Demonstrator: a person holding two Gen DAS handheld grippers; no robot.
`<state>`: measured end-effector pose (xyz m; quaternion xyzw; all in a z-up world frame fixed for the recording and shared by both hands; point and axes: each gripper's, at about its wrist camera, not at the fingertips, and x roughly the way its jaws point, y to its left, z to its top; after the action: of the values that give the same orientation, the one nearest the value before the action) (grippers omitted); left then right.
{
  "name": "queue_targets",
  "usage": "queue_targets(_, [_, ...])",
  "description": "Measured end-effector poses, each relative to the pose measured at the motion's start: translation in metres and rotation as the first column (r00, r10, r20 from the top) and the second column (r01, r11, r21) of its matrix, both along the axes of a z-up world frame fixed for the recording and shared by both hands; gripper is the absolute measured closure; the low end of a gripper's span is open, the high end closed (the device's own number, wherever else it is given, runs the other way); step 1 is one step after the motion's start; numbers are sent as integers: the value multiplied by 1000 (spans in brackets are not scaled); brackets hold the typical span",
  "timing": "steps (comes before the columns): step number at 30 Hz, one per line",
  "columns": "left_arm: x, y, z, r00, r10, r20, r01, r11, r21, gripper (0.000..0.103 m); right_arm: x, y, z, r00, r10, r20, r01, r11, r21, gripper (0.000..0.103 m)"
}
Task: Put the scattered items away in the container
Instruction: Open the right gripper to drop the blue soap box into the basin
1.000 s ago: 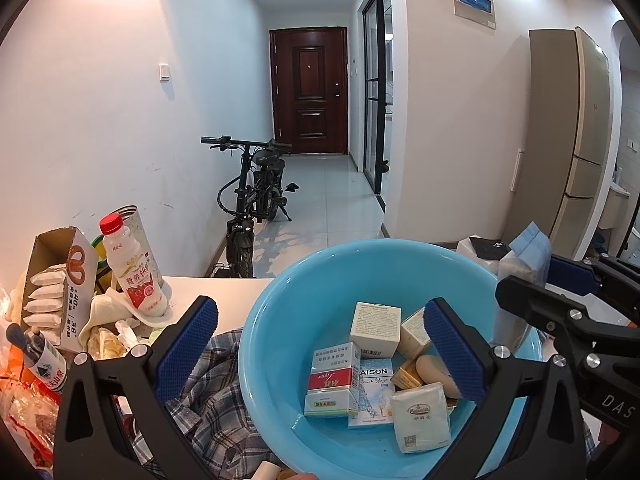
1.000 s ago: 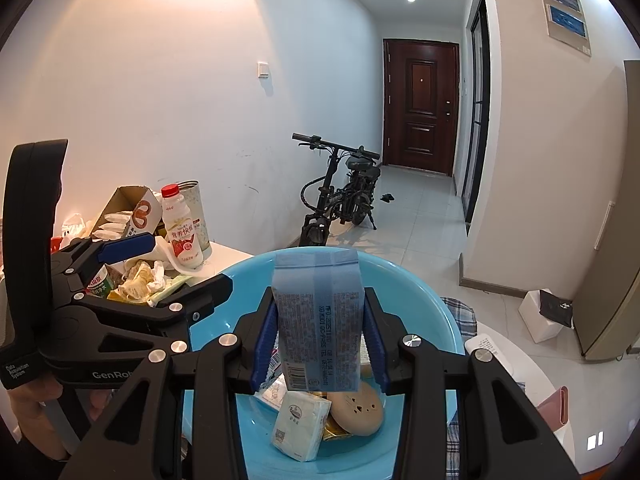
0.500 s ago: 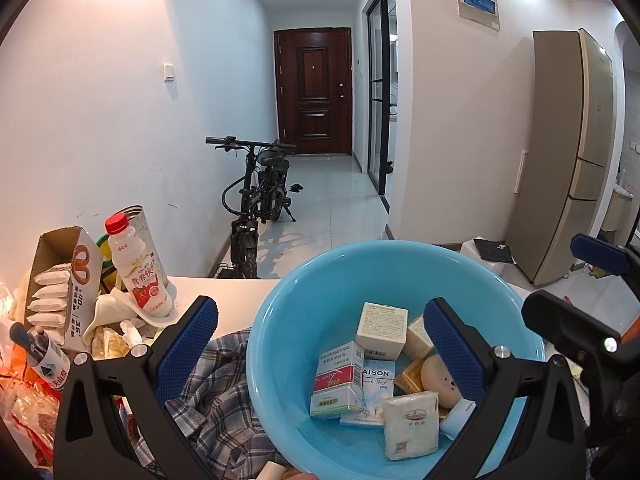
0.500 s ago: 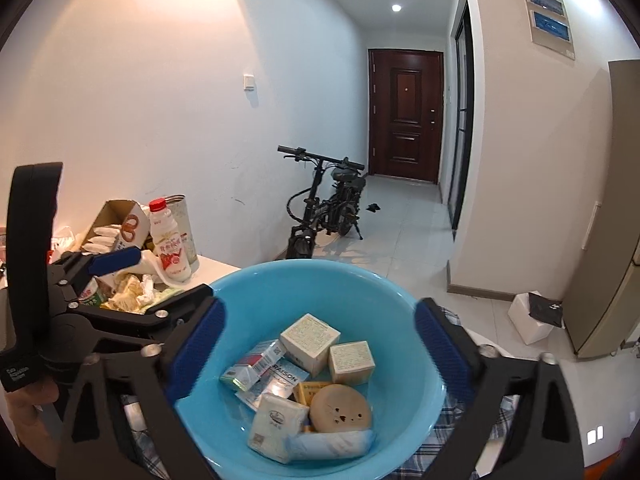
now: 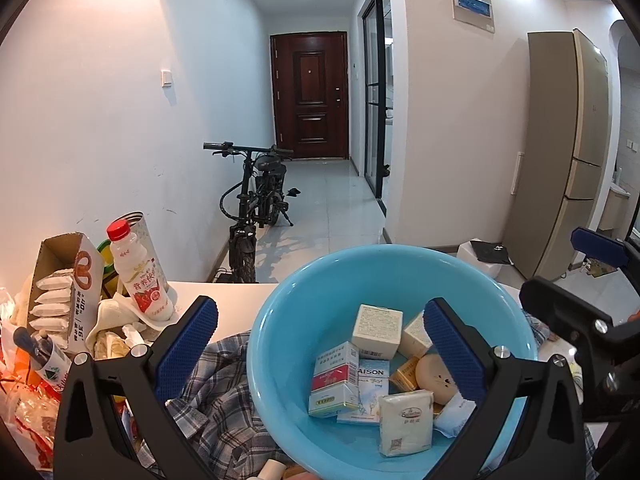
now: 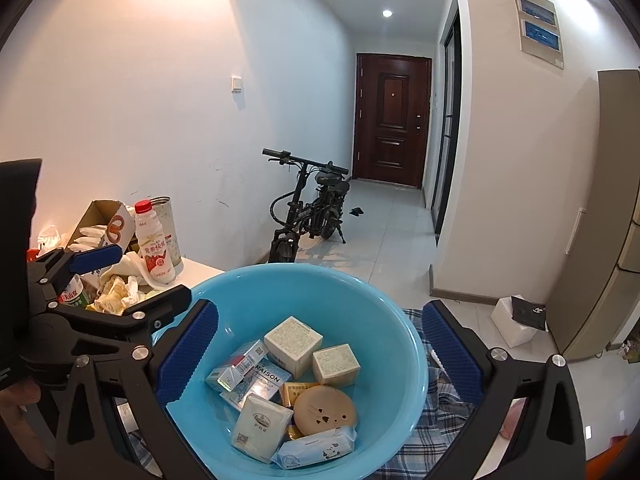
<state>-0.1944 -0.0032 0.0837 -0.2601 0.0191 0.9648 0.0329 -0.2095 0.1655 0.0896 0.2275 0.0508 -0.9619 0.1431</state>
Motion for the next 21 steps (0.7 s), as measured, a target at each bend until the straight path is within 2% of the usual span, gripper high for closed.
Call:
queue_targets(7, [18,32,1,994,-107,-9,107,993,-42,0,7,17,10,999,-31,-24,30,999,-35,0])
queue_targets(11, [34,46,0,992,-120,-23,116,985,-131,0,13,27,16,998,-41,-39,39,998,-54,0])
queue_targets(16, [59,37,-7,995,-97,-15,91,972,-218,0,17,29,22,998,-34,-46,30,996,-80,0])
queue_targets(21, [80,13,-27,995,-90,30,95,974,-206,0,22,20,25,999,0,-53,-4,997,-73,0])
